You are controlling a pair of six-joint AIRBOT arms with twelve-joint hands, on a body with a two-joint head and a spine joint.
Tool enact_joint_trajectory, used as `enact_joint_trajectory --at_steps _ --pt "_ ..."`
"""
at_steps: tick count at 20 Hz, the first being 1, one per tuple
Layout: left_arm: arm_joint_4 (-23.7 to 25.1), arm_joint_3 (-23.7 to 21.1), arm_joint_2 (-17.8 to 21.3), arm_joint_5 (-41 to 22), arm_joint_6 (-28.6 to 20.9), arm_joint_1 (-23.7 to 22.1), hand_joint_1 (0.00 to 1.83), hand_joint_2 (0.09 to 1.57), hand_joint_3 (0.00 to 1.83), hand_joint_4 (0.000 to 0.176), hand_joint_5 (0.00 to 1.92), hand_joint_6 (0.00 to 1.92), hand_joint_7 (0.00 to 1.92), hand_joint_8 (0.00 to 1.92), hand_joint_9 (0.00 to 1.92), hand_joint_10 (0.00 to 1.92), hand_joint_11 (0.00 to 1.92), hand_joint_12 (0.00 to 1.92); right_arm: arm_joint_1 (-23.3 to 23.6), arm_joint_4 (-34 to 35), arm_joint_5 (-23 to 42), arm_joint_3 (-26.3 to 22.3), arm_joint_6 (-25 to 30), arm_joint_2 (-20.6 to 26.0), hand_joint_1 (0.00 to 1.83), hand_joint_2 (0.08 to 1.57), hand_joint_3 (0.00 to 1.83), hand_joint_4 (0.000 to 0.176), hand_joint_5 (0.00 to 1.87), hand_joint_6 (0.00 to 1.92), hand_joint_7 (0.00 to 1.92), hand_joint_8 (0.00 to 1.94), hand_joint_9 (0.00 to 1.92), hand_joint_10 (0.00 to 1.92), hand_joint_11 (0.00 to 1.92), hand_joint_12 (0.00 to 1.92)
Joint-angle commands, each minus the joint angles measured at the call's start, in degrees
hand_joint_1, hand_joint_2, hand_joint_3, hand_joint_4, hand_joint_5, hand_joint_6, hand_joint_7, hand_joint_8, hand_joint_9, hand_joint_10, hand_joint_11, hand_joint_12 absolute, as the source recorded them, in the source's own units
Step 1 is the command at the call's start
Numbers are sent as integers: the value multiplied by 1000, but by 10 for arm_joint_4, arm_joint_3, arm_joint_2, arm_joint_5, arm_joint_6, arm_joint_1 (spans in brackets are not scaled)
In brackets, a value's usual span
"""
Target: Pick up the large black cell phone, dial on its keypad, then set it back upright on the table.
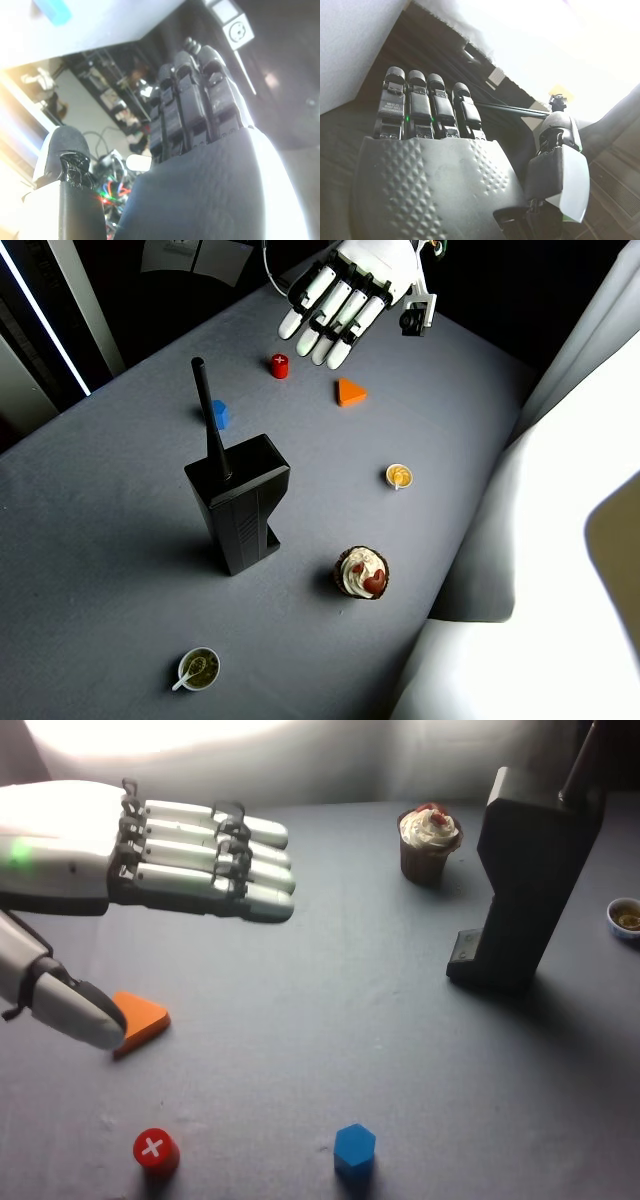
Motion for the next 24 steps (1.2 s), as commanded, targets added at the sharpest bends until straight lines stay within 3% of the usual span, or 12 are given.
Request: enact_joint_trajectory --at_steps 1,5,12,15,17,20,24 --pt "-58 0 2 -36 -2 -15 0 1081 23 0 50 8 82 11 59 16 20 9 4 17 68 0 6 -1 27 870 13 0 12 3 50 5 62 7 0 316" --pt "-58 0 1 -36 -1 -17 0 1088 16 0 43 2 61 0 47 5 22 13 2 17 68 -3 3 -2 10 890 3 0 64 6 112 6 129 8 0 471" --pt "-58 0 3 -53 -6 -23 0 1112 16 0 53 7 66 6 49 6 38 25 -1 17 68 -3 -10 -10 156 877 0 0 87 2 112 1 117 0 0 426" --pt "-67 0 5 -45 -8 -23 0 1124 14 0 64 8 84 10 56 8 21 20 24 17 68 2 -16 -11 216 858 0 0 113 5 131 3 136 5 0 471" --pt "-67 1 6 -43 -8 -21 0 1117 8 0 35 0 64 0 55 6 27 25 42 16 68 15 -28 -18 246 855 0 0 79 0 93 0 102 0 0 389" --pt "-68 1 7 -39 -8 -15 0 1119 6 0 56 8 84 7 70 10 41 35 73 -15 67 53 -33 -43 291 842 0 0 64 0 81 0 91 0 0 427" --pt "-81 2 9 -35 -8 -13 0 1120 4 0 46 2 77 3 68 7 32 39 85 -69 67 108 -48 -88 485 843 0 0 28 1 39 0 48 0 0 317"
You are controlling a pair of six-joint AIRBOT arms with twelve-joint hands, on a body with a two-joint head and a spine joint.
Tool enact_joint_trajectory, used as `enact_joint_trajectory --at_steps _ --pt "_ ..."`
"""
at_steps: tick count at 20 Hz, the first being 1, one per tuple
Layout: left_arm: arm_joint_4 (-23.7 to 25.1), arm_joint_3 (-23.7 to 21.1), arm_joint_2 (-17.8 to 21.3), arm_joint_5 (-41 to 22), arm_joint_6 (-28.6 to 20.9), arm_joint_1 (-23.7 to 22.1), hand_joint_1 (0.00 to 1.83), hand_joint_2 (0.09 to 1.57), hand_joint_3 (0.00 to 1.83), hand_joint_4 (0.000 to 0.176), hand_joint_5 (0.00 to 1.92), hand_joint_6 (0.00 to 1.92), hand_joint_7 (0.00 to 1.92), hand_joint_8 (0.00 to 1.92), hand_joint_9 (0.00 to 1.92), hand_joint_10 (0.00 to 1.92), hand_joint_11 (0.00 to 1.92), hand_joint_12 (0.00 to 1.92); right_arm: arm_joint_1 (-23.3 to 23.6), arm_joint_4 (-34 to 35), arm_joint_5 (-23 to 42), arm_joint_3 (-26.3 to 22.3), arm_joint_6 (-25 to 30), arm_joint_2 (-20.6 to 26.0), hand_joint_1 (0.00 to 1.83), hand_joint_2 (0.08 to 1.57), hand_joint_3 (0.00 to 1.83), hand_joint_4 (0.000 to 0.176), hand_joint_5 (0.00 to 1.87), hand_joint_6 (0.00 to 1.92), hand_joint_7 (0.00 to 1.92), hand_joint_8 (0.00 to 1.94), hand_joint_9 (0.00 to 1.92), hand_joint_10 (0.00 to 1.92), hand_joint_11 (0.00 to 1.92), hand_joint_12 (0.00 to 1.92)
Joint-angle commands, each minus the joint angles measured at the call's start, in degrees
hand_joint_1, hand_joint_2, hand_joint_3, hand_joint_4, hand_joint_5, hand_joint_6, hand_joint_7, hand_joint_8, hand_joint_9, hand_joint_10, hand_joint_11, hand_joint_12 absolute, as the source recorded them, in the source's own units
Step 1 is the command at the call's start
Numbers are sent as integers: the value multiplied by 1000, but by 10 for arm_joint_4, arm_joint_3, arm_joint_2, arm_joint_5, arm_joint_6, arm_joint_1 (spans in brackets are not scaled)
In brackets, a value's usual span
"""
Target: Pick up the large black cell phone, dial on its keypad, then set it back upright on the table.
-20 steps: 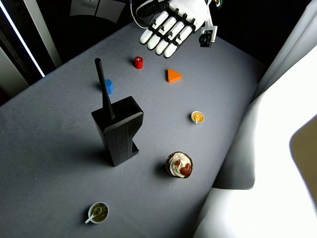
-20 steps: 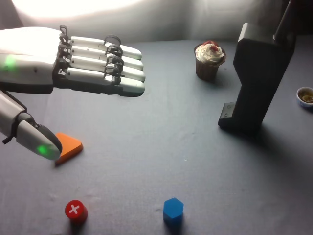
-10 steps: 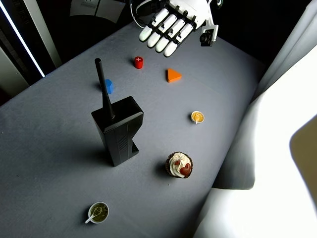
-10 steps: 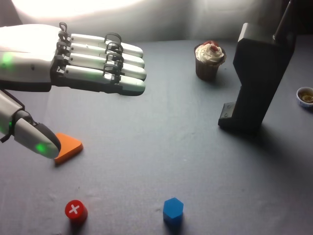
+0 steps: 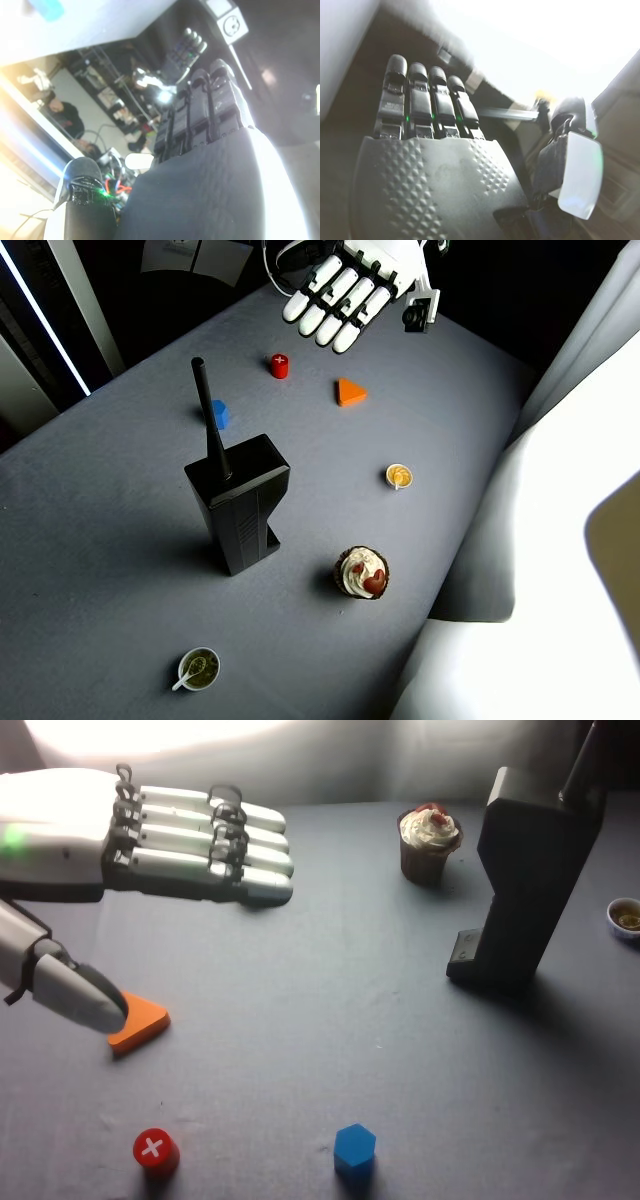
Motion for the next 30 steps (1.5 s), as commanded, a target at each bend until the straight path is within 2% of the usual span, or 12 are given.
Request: enact_joint_trajectory --at_steps 1,5,7,9,12,15,19,20,23,30 --pt "-65 2 5 -33 -1 -11 0 1125 6 0 58 6 87 6 79 10 35 43 9 14 73 14 3 -4 541 850 1 0 27 1 28 0 40 0 0 303" --pt "-60 2 2 -40 14 -8 0 1122 2 0 49 2 84 3 83 9 46 57 27 -26 70 79 3 -33 551 933 12 0 2 0 2 0 3 0 0 200" --pt "-51 1 0 -43 16 -5 0 1127 4 0 60 6 100 9 94 12 41 59 38 -31 62 111 3 -45 594 935 6 0 1 1 1 0 2 0 0 208" --pt "-51 2 0 -44 16 -4 0 1127 3 0 48 0 86 1 82 5 31 59 53 -34 57 144 3 -59 643 958 7 0 0 0 0 0 0 0 0 88" --pt "-51 2 0 -46 16 -5 0 1139 0 0 51 0 88 1 89 0 0 139 107 -49 8 185 -3 -79 740 957 2 0 0 0 0 0 0 0 4 77" --pt "-52 3 2 -46 16 -5 0 1137 0 0 30 0 61 0 69 0 0 139 164 -65 -32 227 -18 -104 788 950 0 0 0 0 0 0 0 0 0 190" --pt "-52 3 2 -46 16 -7 0 1148 2 0 43 6 66 3 50 0 0 183 216 -65 -66 245 -35 -118 864 935 0 0 0 0 0 0 0 0 0 70" --pt "-52 3 2 -46 16 -7 0 1146 1 0 49 8 69 4 53 1 0 184 233 -68 -77 250 -45 -123 887 928 0 0 16 6 0 0 2 1 25 79" --pt "-52 3 2 -46 16 -9 0 1151 0 0 74 5 93 5 76 5 0 222 257 -73 -96 254 -57 -130 887 925 0 0 23 3 0 0 16 2 0 262" --pt "-52 4 2 -45 15 -9 0 1140 0 0 68 1 76 2 53 4 0 184 309 -96 -125 256 -75 -141 879 928 2 0 0 0 0 0 0 0 0 216"
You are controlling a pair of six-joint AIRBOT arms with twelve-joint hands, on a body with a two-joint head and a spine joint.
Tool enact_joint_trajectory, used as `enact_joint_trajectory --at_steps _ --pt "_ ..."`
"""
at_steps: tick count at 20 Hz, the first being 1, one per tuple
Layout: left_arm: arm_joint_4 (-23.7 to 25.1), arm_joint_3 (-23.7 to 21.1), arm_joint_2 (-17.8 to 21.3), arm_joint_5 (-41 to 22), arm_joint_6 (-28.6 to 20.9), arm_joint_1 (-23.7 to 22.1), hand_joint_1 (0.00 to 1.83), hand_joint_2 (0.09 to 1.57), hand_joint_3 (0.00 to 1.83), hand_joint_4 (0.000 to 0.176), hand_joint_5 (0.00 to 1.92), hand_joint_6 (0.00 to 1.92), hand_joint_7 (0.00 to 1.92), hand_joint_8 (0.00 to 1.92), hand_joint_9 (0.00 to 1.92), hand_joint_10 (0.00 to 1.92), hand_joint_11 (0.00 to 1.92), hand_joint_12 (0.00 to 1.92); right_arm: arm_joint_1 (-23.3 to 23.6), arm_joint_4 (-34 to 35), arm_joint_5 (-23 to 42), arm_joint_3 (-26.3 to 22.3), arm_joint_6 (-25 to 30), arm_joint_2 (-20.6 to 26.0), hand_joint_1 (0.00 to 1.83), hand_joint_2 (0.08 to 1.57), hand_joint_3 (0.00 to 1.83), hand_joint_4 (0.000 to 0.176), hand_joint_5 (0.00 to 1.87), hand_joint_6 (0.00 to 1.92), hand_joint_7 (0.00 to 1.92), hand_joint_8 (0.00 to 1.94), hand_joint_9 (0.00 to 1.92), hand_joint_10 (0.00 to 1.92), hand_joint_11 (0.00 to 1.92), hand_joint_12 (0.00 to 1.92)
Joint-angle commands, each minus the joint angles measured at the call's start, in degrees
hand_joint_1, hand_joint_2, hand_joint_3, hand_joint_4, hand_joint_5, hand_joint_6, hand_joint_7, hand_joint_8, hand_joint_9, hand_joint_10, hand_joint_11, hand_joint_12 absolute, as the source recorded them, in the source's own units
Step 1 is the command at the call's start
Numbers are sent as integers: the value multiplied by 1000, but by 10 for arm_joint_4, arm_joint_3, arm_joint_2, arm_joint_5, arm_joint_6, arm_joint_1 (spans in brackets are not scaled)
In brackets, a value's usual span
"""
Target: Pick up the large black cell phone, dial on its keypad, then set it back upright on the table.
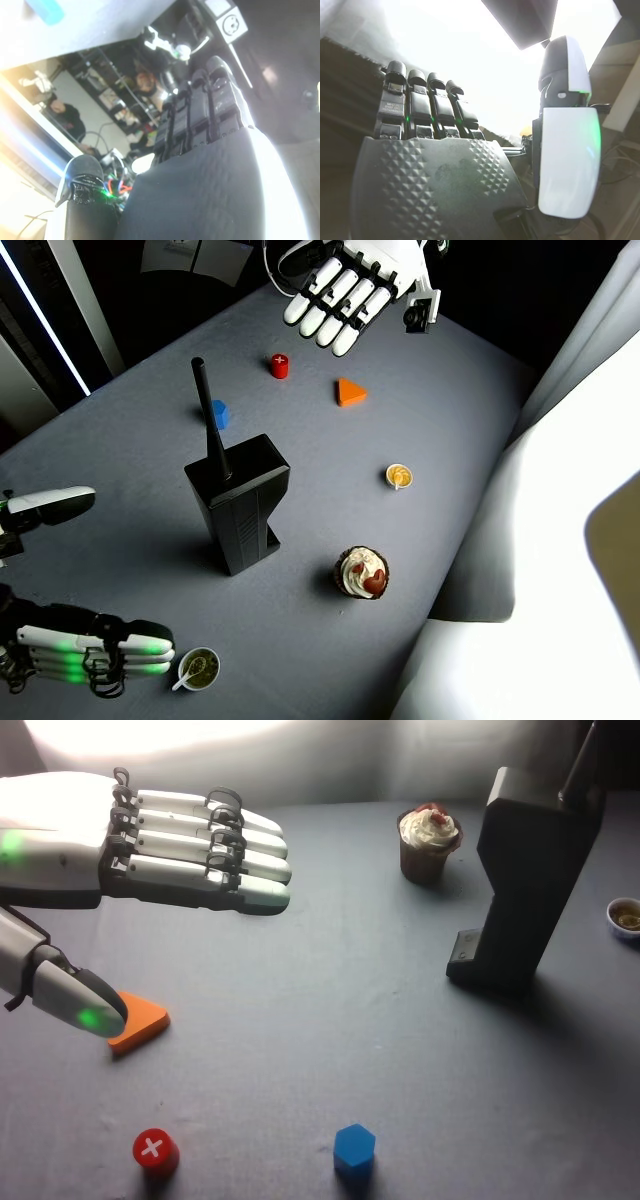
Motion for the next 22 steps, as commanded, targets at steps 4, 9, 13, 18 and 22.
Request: enact_joint_trajectory --at_steps 4,9,13,18,22 --pt "-60 3 3 -36 0 -15 0 1141 0 0 73 2 79 3 67 6 0 219 43 -4 48 5 -10 -5 849 925 2 0 0 0 0 0 0 0 0 122" --pt "-60 3 3 -36 -1 -16 0 1145 1 0 67 0 77 0 69 1 0 195 85 -16 25 5 -24 -11 874 917 0 0 0 0 0 0 0 0 0 108" --pt "-61 3 3 -35 -1 -17 0 1148 1 0 53 0 58 0 49 0 0 174 99 -19 16 6 -27 -14 868 930 2 0 0 0 0 0 0 0 0 92" --pt "-62 3 3 -35 -1 -18 0 1141 0 0 35 2 44 1 27 0 0 94 104 -22 12 17 -31 -24 784 958 7 0 0 0 0 0 0 0 0 47" --pt "-62 5 2 -35 -1 -19 0 1150 1 0 59 0 65 0 43 1 0 119 120 -23 0 30 -35 -36 704 969 8 0 0 0 0 0 0 0 18 63"
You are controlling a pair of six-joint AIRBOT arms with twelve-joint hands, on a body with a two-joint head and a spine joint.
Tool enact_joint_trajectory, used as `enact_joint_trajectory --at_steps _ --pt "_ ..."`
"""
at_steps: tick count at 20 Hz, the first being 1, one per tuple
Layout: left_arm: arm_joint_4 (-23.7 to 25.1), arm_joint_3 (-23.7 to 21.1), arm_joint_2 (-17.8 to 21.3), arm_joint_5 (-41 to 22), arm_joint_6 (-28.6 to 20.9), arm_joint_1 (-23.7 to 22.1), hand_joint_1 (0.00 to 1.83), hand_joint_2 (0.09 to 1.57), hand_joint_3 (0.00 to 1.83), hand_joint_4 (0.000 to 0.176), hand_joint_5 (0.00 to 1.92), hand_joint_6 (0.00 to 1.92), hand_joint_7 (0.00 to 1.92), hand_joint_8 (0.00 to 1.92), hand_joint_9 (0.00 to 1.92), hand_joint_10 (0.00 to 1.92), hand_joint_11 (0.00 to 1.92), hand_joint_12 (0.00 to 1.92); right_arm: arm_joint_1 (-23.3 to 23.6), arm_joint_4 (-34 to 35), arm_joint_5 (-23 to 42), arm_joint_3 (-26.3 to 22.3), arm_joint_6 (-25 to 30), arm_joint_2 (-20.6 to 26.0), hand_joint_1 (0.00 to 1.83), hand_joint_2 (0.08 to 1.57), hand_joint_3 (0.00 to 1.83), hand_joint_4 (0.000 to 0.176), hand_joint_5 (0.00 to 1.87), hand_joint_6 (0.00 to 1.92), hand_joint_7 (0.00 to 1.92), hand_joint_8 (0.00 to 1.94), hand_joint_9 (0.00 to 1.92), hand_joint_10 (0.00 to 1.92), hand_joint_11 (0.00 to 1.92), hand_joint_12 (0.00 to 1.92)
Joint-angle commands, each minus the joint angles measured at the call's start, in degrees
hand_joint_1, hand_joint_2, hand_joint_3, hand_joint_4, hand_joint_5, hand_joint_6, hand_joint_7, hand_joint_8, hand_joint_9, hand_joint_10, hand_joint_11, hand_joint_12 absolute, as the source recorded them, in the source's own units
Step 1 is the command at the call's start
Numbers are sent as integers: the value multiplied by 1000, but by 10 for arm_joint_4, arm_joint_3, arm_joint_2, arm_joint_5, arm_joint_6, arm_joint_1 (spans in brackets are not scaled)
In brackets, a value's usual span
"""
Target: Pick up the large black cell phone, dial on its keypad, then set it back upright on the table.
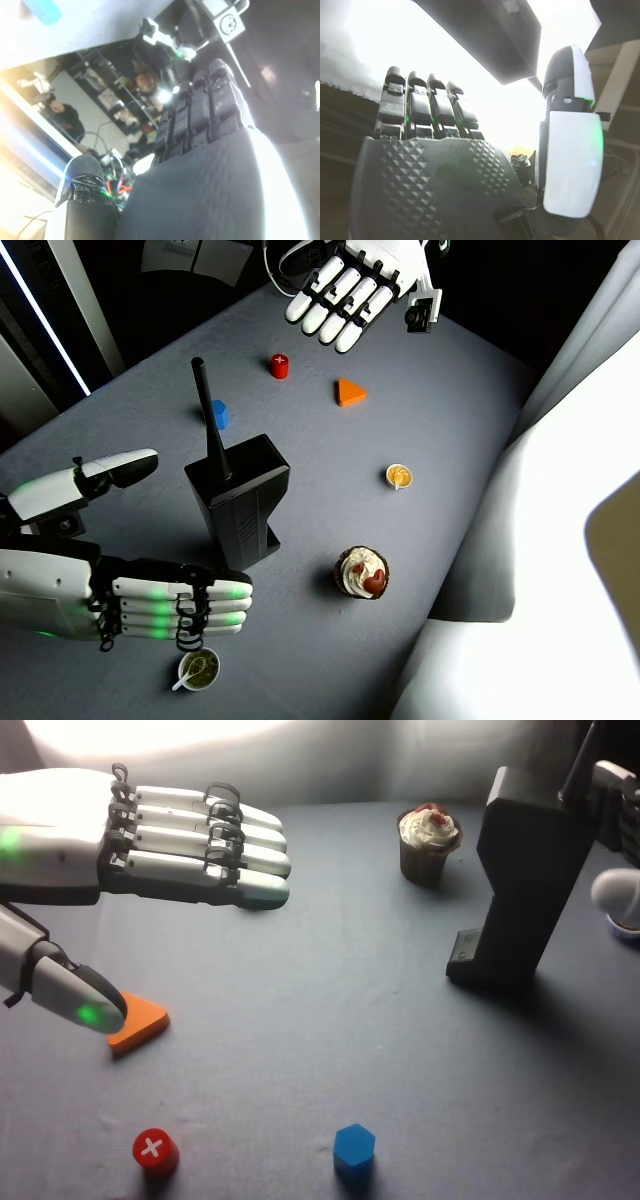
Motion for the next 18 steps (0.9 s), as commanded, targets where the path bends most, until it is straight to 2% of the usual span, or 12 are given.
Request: enact_joint_trajectory --at_steps 1,6,9,16,18 --pt "-62 2 2 -35 -1 -16 0 1150 1 0 59 0 65 0 43 1 0 119 7 6 69 6 2 4 704 969 8 0 0 0 0 0 0 0 18 63" --pt "-62 2 2 -35 -1 -17 0 1150 1 0 52 0 62 0 44 0 0 122 30 -2 50 11 -5 -7 781 954 0 0 0 0 0 0 0 0 0 74" --pt "-62 3 2 -35 -1 -17 0 1156 1 0 40 0 49 1 32 0 0 109 40 -5 41 11 -11 -11 741 950 0 0 0 0 0 0 0 0 0 209" --pt "-62 5 2 -35 -3 -18 0 1153 0 0 59 6 67 6 49 3 0 117 52 -19 32 14 -11 -17 775 963 2 0 13 2 8 1 0 0 0 266" --pt "-64 6 1 -36 -3 -18 0 1162 2 0 51 0 58 1 38 0 0 86 55 -21 31 14 -12 -21 784 962 2 0 41 2 30 1 26 3 0 348"
